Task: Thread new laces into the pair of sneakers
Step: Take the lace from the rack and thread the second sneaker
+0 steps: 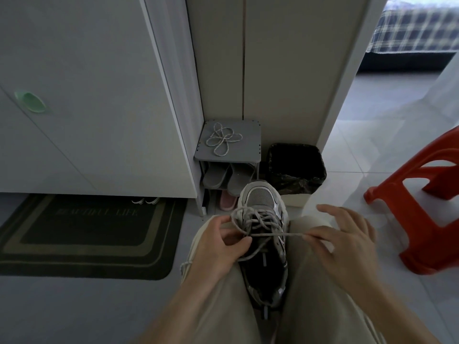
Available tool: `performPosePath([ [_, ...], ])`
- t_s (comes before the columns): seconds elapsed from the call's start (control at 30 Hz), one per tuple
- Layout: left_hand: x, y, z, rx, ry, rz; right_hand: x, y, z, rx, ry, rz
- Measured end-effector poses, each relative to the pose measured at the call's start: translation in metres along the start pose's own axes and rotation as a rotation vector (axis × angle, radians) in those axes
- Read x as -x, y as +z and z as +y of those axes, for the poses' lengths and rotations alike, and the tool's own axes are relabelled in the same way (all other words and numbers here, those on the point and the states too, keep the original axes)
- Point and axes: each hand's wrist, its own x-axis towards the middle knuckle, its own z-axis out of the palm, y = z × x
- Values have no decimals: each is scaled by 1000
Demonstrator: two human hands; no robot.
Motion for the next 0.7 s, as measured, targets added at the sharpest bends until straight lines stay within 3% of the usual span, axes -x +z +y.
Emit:
performPosePath([
  [0.13, -1, 1, 0, -34, 6, -11, 8, 3, 20, 114, 76, -127],
  [0.37, -3, -1, 3, -125, 22, -14, -13, 24, -29, 54, -4, -121],
  [0.53, -2, -4, 6, -147, 38, -9, -8, 25, -14, 54, -26, -65],
  [0.7, -3, -3, 1, -182, 57, -21, 5, 15, 19, 67, 69, -104],
])
